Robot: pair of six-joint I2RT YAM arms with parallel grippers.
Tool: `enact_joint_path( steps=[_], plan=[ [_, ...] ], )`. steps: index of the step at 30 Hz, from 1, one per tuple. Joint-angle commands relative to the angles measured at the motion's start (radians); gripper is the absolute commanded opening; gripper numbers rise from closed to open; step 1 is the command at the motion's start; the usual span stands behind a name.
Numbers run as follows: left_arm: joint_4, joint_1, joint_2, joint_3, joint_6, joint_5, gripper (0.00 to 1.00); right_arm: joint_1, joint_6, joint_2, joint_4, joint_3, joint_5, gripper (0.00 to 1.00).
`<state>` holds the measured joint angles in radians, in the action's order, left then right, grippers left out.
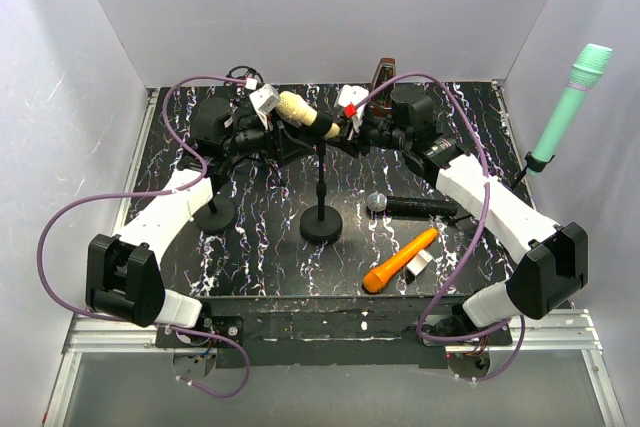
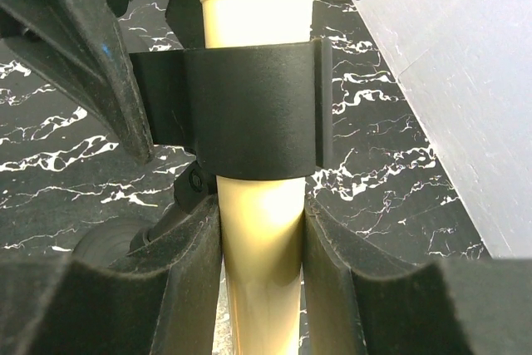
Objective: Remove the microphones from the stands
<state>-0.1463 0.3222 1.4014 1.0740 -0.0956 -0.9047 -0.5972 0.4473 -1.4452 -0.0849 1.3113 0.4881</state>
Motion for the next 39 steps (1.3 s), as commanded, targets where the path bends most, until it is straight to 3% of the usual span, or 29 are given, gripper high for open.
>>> enact_joint_path(
  steps=[1, 3, 4, 13, 14, 15, 16, 17, 25, 30, 32, 38, 39],
  plan=[
    [-0.009, 0.001, 0.014, 0.023, 0.023, -0.051, 0.38, -0.001, -0.018, 0.011, -0.021, 0.016, -0.009, 0.01],
    [0.002, 0.0, 0.021, 0.029, 0.036, -0.071, 0.17, -0.001, -0.018, 0.008, -0.018, 0.019, -0.014, 0.01],
    [0.004, 0.0, 0.021, 0.03, 0.039, -0.071, 0.02, -0.001, -0.024, 0.006, -0.015, 0.022, -0.014, 0.01],
    [0.05, -0.011, -0.007, 0.009, 0.066, -0.06, 0.0, 0.004, -0.079, -0.009, 0.011, 0.112, -0.046, 0.01],
    [0.048, -0.011, -0.007, 0.007, 0.059, -0.059, 0.06, 0.004, -0.076, -0.011, 0.01, 0.109, -0.04, 0.01],
    [0.039, -0.011, -0.007, 0.007, 0.042, -0.051, 0.33, 0.004, -0.073, -0.009, 0.005, 0.105, -0.03, 0.01],
    [0.019, -0.009, -0.005, 0.007, 0.019, -0.048, 0.48, 0.004, -0.073, -0.007, 0.001, 0.097, -0.023, 0.01],
    [0.007, -0.009, -0.002, 0.007, 0.001, -0.048, 0.53, 0.004, -0.073, -0.007, -0.001, 0.091, -0.019, 0.01],
    [-0.021, -0.005, 0.033, 0.024, -0.027, -0.049, 0.7, 0.002, -0.075, -0.006, -0.004, 0.078, -0.02, 0.01],
    [-0.016, -0.003, 0.041, 0.026, 0.0, -0.051, 0.69, 0.002, -0.076, -0.012, -0.004, 0.085, -0.02, 0.01],
    [-0.015, -0.005, 0.048, 0.035, 0.007, -0.063, 0.61, 0.002, -0.076, -0.012, -0.006, 0.085, -0.016, 0.01],
    [-0.009, -0.003, 0.05, 0.044, 0.016, -0.083, 0.0, 0.0, -0.075, -0.02, -0.009, 0.094, -0.011, 0.01],
    [-0.003, -0.005, 0.048, 0.041, 0.023, -0.082, 0.0, 0.002, -0.076, -0.02, -0.007, 0.097, -0.011, 0.01]
  ],
)
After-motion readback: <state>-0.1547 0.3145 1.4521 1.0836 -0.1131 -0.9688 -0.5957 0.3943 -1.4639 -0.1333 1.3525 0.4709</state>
